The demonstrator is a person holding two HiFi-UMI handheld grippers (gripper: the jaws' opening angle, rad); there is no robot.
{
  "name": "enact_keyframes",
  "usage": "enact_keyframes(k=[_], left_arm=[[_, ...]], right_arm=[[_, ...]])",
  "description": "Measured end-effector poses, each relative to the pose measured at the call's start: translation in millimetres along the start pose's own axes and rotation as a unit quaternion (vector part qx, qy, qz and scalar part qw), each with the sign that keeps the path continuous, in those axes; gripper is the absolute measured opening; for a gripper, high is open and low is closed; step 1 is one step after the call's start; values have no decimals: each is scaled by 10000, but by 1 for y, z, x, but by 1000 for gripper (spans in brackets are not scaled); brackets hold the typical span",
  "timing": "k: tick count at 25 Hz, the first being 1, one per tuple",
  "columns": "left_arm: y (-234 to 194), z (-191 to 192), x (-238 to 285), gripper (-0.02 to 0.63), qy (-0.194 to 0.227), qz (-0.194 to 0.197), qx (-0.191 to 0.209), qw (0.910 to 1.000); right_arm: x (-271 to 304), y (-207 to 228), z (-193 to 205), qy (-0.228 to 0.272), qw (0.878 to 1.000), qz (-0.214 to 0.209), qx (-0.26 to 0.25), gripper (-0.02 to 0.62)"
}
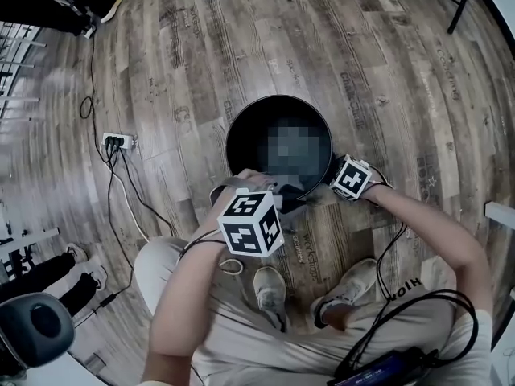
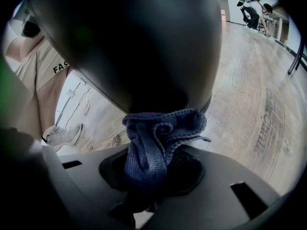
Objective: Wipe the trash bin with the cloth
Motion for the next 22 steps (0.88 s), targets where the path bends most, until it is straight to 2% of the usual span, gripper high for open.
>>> enact_keyframes(k=[3, 4, 6, 8, 10, 12, 16, 18, 22], left_arm=[[2, 1, -5, 78, 115, -4, -36, 9999], [2, -2, -9, 83, 332, -6, -122, 9994], [-2, -12, -22, 141, 898, -107, -354, 9953], [-10, -20, -29, 160, 1241, -381, -577, 9899], [-17, -25, -22, 160, 1170, -621, -745, 9884], [-19, -26, -9, 160, 888, -716, -837, 9899], [-21, -26, 9, 160, 460, -881, -809, 9918], [-21, -28, 13, 126, 428, -894, -836, 9916], [-21, -26, 13, 111, 515, -782, -933, 9912]], right_arm=[[-24, -1, 3, 141, 9998, -103, 104, 115], [-33, 0, 4, 163, 9997, -152, 118, 115], [-55, 2, 1, 150, 9995, -268, 43, 115], [-79, 4, -3, 127, 9991, -377, -117, 115], [-105, 6, -9, 202, 9987, -420, -210, 115], [-131, 8, -17, 352, 9983, -404, -240, 115], [-173, 10, -33, 504, 9975, -258, -428, 115], [-188, 8, -40, 551, 9969, -203, -531, 115], [-198, 3, -58, 685, 9956, -151, -624, 115]])
Point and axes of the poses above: the fingertips, and each gripper's own axes: x forward along the fingers, y to its right, z out of its underside, the point moved 9 cm from there along -x, backward along the fingers, and after that the axes turned 14 degrees about z, right-handed, at the moved point
